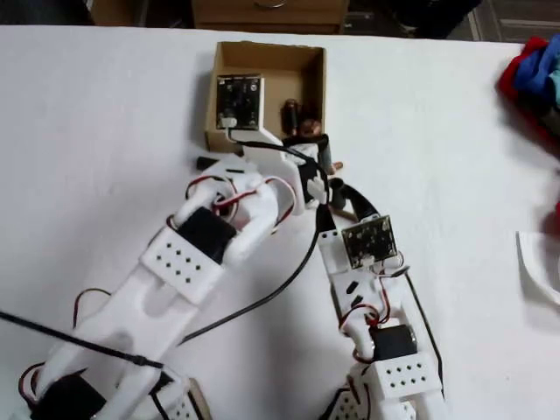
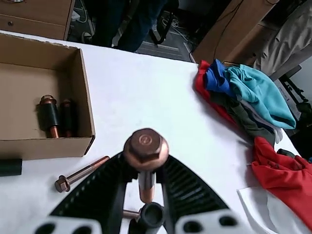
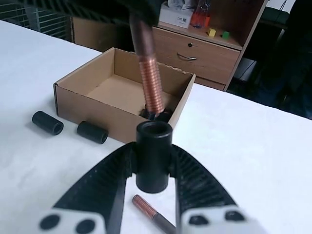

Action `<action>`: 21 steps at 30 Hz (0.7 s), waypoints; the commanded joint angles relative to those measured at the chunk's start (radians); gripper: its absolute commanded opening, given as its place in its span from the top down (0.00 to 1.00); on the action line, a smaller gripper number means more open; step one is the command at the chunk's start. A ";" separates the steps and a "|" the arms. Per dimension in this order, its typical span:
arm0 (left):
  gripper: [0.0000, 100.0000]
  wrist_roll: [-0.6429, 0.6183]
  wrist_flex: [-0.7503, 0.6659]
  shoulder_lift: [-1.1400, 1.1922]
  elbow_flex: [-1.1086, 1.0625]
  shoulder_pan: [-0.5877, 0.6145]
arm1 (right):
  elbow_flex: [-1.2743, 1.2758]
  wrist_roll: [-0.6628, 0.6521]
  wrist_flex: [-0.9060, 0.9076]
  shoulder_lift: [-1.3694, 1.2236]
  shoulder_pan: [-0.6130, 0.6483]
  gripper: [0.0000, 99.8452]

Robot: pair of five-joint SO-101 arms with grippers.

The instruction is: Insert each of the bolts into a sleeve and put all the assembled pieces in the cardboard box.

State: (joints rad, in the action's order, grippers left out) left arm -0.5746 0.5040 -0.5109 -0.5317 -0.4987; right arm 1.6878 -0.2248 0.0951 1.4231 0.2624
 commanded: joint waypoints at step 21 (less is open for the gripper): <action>0.97 0.006 0.012 -0.068 -0.035 -0.078 | 0.011 -0.006 0.002 -0.005 -0.007 0.98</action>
State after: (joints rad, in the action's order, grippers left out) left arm -0.5700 0.5224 -0.5309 -0.5731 -0.5600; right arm 1.6878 -0.2263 0.0951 1.4185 0.2578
